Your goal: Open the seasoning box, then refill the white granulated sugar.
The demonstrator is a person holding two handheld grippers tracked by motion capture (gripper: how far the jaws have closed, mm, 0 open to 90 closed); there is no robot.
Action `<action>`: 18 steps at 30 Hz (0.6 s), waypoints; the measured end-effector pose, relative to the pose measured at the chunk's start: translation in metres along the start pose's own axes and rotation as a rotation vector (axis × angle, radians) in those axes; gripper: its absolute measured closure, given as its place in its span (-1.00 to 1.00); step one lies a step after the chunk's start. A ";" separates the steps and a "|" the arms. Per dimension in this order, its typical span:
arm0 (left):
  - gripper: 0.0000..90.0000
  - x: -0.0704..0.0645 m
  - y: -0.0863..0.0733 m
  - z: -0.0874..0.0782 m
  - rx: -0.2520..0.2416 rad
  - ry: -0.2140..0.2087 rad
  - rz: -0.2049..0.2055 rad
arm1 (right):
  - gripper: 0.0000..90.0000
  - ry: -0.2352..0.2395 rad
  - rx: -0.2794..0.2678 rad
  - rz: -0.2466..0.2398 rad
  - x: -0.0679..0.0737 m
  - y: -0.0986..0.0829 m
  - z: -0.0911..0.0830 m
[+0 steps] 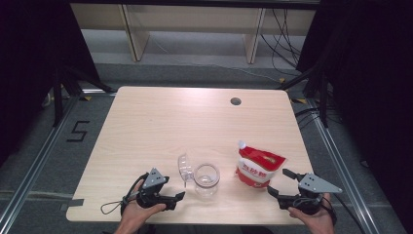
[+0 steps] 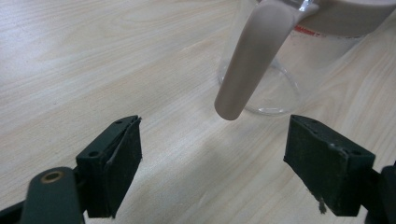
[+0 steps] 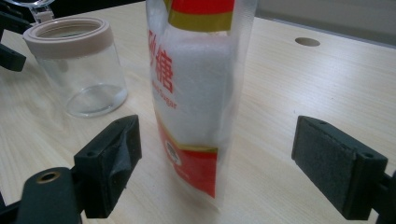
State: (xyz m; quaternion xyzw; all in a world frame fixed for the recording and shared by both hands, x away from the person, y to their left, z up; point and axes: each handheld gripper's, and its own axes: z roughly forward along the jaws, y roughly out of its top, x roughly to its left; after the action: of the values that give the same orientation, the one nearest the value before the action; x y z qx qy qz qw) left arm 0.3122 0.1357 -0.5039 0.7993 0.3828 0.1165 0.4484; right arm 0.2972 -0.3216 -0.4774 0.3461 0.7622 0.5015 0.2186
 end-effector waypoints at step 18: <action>-0.59 0.000 -0.001 0.000 0.002 -0.004 -0.015 | -0.64 0.007 -0.008 -0.030 -0.002 -0.002 0.012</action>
State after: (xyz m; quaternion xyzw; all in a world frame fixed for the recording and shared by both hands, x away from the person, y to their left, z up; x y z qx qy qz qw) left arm 0.3119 0.1363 -0.5042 0.7971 0.3879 0.1114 0.4491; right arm 0.3055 -0.3164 -0.4843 0.3320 0.7659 0.5026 0.2246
